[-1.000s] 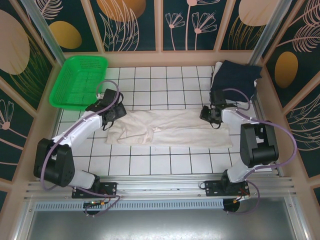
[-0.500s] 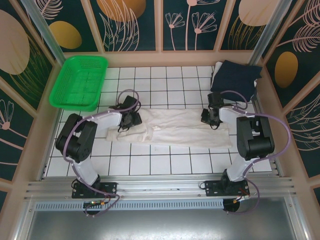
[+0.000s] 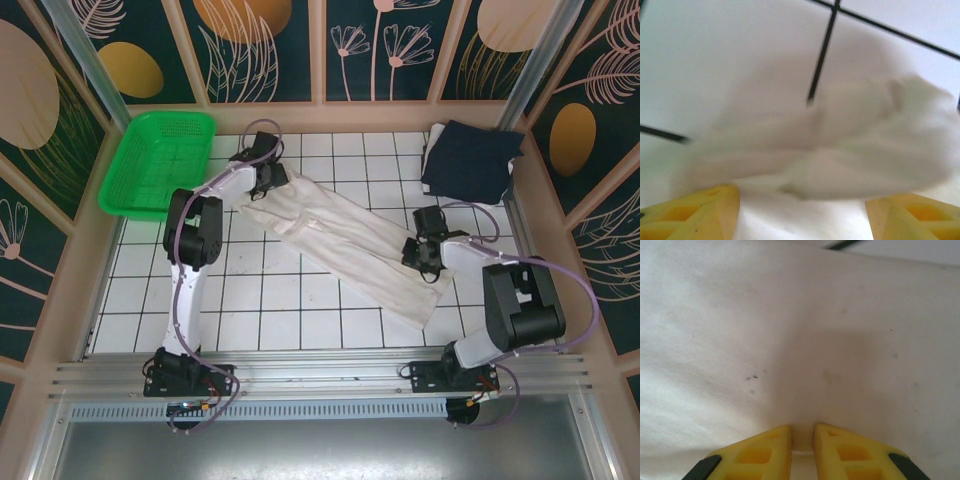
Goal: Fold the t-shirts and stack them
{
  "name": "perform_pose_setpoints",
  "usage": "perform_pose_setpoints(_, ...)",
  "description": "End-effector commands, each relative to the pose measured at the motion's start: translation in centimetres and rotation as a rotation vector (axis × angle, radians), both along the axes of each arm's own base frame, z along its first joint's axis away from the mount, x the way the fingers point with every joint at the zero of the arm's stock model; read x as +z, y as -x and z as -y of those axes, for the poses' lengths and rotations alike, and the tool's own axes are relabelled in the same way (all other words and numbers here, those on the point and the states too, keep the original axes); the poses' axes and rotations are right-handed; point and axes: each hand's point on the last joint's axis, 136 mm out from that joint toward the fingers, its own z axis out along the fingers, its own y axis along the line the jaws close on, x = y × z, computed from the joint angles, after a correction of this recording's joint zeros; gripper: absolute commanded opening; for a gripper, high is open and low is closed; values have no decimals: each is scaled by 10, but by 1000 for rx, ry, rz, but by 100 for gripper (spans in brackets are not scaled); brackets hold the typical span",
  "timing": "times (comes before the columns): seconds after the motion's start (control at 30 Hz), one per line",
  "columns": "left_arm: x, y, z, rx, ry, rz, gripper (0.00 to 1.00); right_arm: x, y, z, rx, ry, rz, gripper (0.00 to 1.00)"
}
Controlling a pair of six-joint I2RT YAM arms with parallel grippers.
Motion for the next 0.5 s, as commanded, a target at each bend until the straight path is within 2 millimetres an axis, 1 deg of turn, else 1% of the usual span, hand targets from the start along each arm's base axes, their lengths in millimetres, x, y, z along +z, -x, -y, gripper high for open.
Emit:
perform_pose_setpoints(0.0, 1, 8, -42, 39, -82, -70, 69, -13, 32, 17, -72, 28, -109, 21)
perform_pose_setpoints(0.1, -3, 10, -53, 53, -86, -89, 66, -4, 21, 13, -63, 19, -77, 21)
perform_pose_setpoints(0.17, 0, 13, -51, 40, -76, -89, 62, 5, 13, 6, -38, 19, -60, 22)
perform_pose_setpoints(0.27, 17, 17, -43, 30, -19, -46, 60, 21, -3, -3, -3, 14, -16, 22)
perform_pose_setpoints(0.37, 39, 21, -35, 23, 6, 15, 66, 30, -14, -9, 12, 11, 11, 22)
perform_pose_setpoints(0.4, 45, 20, -30, 7, 23, 34, 68, 31, -17, -10, 16, 11, 16, 22)
perform_pose_setpoints(0.47, 54, 18, -16, -28, 49, 53, 69, 33, -22, -18, 36, -18, 24, 22)
